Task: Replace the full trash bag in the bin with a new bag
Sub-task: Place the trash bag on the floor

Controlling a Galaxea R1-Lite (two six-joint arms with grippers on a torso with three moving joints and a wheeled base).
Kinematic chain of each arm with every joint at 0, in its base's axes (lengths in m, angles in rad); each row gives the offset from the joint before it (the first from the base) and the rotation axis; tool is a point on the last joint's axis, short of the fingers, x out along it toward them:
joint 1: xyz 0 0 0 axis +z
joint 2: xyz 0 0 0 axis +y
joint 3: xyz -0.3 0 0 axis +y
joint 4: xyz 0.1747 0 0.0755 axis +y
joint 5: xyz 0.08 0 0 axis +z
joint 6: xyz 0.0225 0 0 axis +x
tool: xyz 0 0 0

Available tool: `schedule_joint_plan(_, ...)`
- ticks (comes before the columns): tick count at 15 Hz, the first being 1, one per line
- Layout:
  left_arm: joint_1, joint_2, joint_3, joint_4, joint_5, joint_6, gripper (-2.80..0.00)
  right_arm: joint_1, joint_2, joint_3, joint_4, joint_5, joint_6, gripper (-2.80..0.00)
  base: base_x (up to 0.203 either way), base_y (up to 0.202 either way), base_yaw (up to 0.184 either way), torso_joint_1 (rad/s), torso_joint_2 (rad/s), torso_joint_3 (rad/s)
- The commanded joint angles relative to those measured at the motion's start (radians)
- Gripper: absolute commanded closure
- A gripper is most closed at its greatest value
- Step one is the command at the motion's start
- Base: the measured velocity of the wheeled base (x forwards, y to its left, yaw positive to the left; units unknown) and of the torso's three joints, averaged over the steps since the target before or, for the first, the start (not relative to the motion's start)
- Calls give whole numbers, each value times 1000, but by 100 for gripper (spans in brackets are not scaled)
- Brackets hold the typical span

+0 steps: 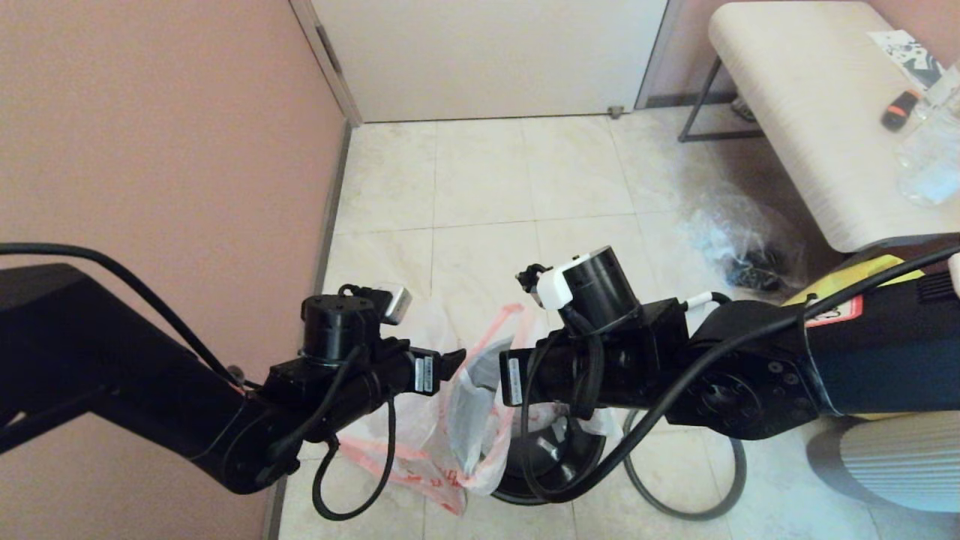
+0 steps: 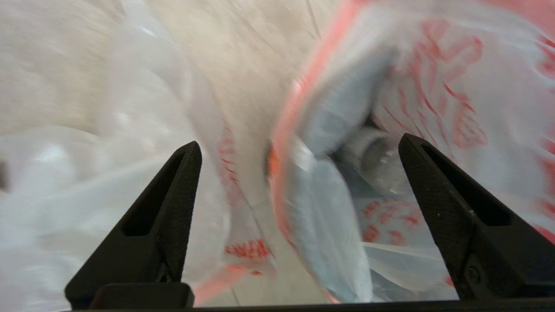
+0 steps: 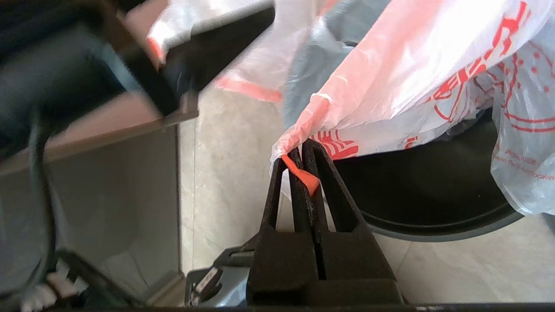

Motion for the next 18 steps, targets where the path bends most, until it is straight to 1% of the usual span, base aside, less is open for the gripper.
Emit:
schedule_joint_plan(1, 21, -40, -6, -4, 1, 0, -280, 14, -41, -12, 13, 0, -3, 0, 0, 0, 0, 0, 0, 0)
schedule_joint_plan(5, 24, -77, -12, -1, 1, 0, -280, 54, -94, -27, 36, 0, -4, 0, 0, 0, 0, 0, 0, 0)
schedule_joint_plan(7, 22, -114, -12, 22, 1, -2, -280, 68, -121, -27, 52, 0, -4, 0, 0, 0, 0, 0, 0, 0)
schedule_joint_plan(12, 21, -209, -25, 46, 1, -1, -280, 75, -242, -32, 80, 2, -4, 0, 0, 0, 0, 0, 0, 0)
schedule_joint_plan(14, 24, -236, -31, 71, 1, -2, -280, 82, -281, -35, 80, 2, -4, 0, 0, 0, 0, 0, 0, 0)
schedule_joint_plan(18, 24, -268, -33, 75, 1, -2, -280, 83, -370, -50, 79, 3, -19, 0, 0, 0, 0, 0, 0, 0)
